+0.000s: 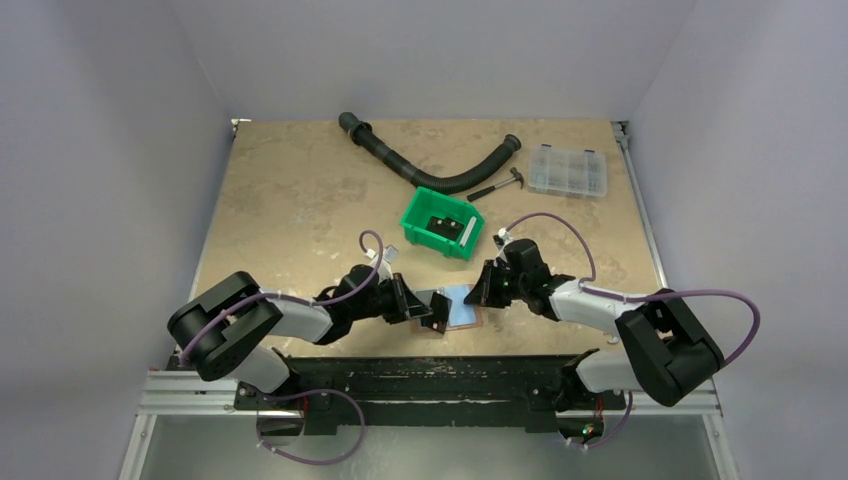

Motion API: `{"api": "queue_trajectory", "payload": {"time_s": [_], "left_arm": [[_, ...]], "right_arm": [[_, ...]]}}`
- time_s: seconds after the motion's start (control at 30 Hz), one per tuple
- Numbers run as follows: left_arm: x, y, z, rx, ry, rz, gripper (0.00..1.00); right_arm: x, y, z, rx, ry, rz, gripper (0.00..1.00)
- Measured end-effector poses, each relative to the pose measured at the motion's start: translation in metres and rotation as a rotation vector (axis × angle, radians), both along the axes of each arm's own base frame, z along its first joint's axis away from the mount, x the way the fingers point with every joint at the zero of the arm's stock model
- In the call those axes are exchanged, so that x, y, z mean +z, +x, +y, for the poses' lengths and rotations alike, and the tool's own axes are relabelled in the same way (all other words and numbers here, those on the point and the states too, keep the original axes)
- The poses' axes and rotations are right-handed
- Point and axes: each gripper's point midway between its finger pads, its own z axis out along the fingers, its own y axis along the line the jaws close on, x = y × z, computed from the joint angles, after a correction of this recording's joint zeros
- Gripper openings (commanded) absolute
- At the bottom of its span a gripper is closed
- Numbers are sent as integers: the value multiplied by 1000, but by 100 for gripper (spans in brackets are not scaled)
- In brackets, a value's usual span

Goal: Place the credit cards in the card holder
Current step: Insert the credit card into the card holder.

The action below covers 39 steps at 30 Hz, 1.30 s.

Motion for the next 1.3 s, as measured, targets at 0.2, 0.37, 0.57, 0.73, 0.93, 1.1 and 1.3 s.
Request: {"api": "queue_trajectory", "payload": {"time_s": [0.2, 0.37, 0.57, 0.73, 0.93, 1.1, 1.3], "left_arm": [[-4, 4, -2, 27, -22, 6, 0], [-9, 7, 2, 75, -45, 13, 0], [-7, 13, 5, 135, -78, 0, 0], [-11, 13, 0, 154, -97, 2, 0], [-12, 11, -6, 173, -141, -4, 0], [-12, 9, -5, 203, -148, -16, 0], [-11, 13, -4, 237, -143, -37, 0]], "right_arm": [[0, 0, 0, -11, 2, 7, 0], [0, 0, 0, -15, 4, 11, 0], [0, 0, 0, -17, 4, 11, 0], [0, 0, 0, -22, 5, 14, 0], [0, 0, -1, -24, 5, 13, 0], [0, -1, -2, -27, 7, 8, 0], [0, -1, -1, -27, 11, 4, 0]]}}
